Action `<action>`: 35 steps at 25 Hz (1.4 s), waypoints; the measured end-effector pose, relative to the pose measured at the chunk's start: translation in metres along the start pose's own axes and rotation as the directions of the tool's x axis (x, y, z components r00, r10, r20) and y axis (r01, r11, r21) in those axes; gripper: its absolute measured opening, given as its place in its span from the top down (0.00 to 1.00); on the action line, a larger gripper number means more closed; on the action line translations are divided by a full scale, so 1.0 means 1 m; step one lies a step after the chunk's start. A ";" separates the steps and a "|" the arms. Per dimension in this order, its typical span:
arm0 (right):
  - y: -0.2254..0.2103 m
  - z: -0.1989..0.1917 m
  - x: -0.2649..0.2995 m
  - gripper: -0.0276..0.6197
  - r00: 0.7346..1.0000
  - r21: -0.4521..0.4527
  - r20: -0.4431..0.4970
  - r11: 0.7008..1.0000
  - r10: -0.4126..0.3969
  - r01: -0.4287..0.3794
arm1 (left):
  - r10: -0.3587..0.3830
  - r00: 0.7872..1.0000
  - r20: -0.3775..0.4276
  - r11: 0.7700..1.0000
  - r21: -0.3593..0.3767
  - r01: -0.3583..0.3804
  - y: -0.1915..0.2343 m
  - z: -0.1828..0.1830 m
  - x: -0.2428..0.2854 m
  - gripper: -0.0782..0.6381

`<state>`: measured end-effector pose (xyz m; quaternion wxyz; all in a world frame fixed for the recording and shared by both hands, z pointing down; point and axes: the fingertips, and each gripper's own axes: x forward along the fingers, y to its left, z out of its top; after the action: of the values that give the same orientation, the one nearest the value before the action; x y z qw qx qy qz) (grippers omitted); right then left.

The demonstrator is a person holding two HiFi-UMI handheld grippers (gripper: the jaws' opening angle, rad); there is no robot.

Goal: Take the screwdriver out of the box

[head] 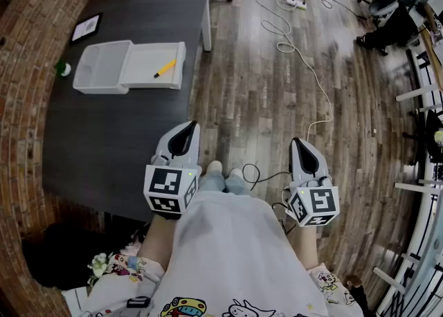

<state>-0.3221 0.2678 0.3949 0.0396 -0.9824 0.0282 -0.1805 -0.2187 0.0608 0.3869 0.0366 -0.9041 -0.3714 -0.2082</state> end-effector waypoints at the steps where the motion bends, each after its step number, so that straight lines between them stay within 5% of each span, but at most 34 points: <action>1: -0.002 -0.001 -0.001 0.95 1.000 0.001 0.002 1.000 0.003 -0.003 | 0.000 1.000 0.002 1.000 0.001 0.000 -0.003 0.001 0.001 0.88; 17: -0.043 -0.001 -0.006 0.83 1.000 0.034 0.017 0.999 0.020 -0.021 | -0.001 1.000 0.020 1.000 -0.009 0.002 -0.033 0.010 0.021 0.78; 35: -0.048 0.048 0.150 0.77 0.997 0.016 -0.036 0.997 0.070 -0.069 | -0.010 0.999 0.049 0.998 -0.060 0.013 0.067 0.056 0.125 0.77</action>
<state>-0.1626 0.3083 0.4072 0.0525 -0.9771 0.0619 -0.1969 -0.0736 0.1066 0.3922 -0.0007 -0.9075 -0.3708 -0.1975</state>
